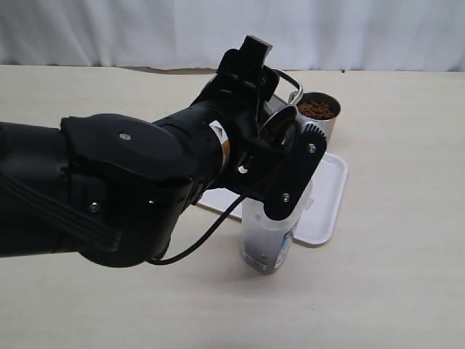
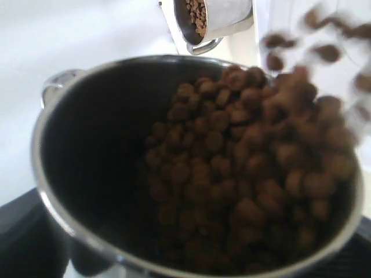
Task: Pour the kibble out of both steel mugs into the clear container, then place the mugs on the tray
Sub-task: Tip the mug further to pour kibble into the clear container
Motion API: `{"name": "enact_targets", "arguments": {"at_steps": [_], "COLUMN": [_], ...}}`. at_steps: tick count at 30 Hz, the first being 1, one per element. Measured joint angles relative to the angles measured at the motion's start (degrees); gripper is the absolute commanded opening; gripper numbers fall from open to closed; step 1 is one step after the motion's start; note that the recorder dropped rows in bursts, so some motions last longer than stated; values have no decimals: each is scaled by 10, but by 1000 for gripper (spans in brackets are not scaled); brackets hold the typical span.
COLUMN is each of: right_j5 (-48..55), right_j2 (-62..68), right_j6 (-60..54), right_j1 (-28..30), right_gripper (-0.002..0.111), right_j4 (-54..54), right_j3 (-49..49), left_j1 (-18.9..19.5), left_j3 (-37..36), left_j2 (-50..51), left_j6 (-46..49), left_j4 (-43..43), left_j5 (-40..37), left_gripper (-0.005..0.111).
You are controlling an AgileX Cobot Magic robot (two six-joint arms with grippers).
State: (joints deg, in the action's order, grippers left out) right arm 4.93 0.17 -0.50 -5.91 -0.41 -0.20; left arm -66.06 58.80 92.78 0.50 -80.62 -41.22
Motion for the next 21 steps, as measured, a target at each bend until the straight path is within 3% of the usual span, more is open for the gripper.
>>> {"name": "enact_targets", "arguments": {"at_steps": [21], "right_j5": [0], "right_j2": [0], "right_j6": [0], "right_j1": [0], "right_gripper": [5], "right_j4": [0], "right_j3": [0], "left_j1": [0], "left_j3": [0], "left_j2": [0], "left_j6": [41], "left_j4": [-16], "left_j5": [1], "left_gripper": [0]}}
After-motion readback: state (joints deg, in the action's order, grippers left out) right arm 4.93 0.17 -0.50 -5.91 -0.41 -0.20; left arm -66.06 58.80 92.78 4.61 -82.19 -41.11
